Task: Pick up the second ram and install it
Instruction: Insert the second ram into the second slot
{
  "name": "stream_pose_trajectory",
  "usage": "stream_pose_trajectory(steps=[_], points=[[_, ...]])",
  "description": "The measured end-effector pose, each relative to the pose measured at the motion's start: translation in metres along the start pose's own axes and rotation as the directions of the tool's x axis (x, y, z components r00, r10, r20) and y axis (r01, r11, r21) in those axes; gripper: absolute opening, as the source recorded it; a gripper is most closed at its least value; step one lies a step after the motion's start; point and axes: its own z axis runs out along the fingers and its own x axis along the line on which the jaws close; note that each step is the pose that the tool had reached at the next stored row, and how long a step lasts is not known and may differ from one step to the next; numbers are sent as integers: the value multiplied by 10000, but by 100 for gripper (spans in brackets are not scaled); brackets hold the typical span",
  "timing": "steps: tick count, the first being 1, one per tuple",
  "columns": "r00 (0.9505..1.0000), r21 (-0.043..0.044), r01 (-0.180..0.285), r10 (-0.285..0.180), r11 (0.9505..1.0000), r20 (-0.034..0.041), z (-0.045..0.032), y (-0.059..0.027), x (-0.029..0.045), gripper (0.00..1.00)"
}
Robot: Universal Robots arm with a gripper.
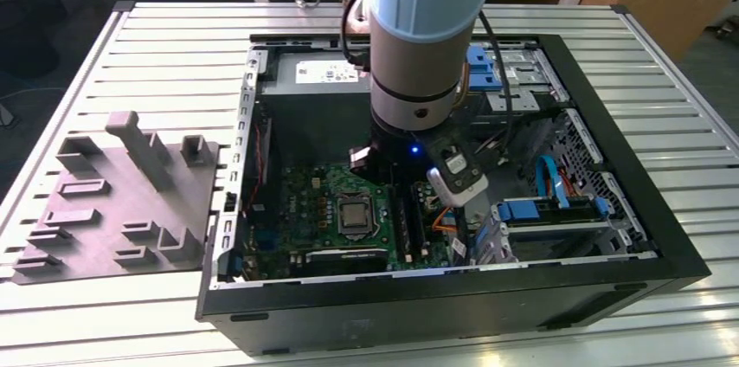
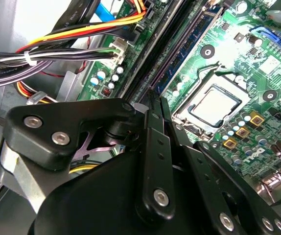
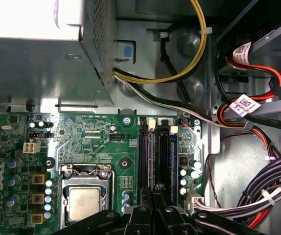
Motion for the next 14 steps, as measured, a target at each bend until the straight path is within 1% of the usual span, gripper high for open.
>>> stream_pose_trajectory(steps=[5,14], points=[[9999,7,-150,150,9999,14,2,0,-1,13],[9998,11,-185,185,9998,16,14,-1,0,13]])
